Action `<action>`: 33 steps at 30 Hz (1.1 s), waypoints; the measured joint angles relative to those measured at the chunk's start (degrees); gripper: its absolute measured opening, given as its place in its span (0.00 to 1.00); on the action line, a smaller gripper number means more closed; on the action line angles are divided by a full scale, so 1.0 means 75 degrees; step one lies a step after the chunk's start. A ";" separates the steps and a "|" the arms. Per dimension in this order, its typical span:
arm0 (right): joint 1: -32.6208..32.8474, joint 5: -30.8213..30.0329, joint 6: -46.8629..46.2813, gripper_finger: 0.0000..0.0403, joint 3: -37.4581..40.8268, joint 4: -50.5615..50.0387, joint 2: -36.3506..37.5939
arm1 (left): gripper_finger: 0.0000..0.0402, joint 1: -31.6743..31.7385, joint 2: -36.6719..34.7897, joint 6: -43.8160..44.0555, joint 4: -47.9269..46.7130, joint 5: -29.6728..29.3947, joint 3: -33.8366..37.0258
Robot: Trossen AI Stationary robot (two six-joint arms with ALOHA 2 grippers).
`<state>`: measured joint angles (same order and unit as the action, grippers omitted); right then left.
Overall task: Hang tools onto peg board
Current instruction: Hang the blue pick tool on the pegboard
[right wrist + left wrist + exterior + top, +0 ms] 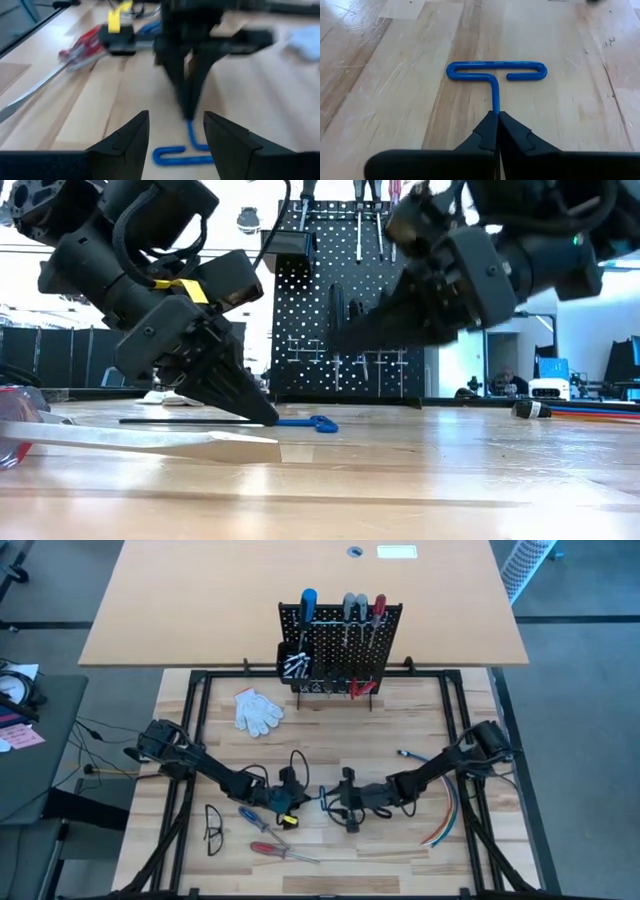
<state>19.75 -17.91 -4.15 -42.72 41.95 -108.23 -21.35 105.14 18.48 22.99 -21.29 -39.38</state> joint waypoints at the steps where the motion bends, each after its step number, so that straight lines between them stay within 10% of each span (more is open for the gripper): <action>1: 0.0012 -0.0063 0.0243 0.49 0.0000 0.0009 0.0063 | 0.00 -0.0037 -0.0043 0.0001 0.0032 -0.0011 0.0000; 9: -0.0172 0.0716 0.1995 0.49 -0.0047 -0.0308 0.0031 | 0.00 -0.0211 -0.0157 -0.0204 -0.0084 0.0040 -0.0231; 33: -0.0146 0.0219 0.0611 0.49 -0.0039 -0.0541 0.0018 | 0.00 -0.0371 -0.0219 -0.0203 -0.0152 0.0005 -0.0299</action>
<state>18.65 -16.27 0.43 -43.01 37.89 -108.09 -24.13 103.50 16.95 21.85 -21.26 -41.62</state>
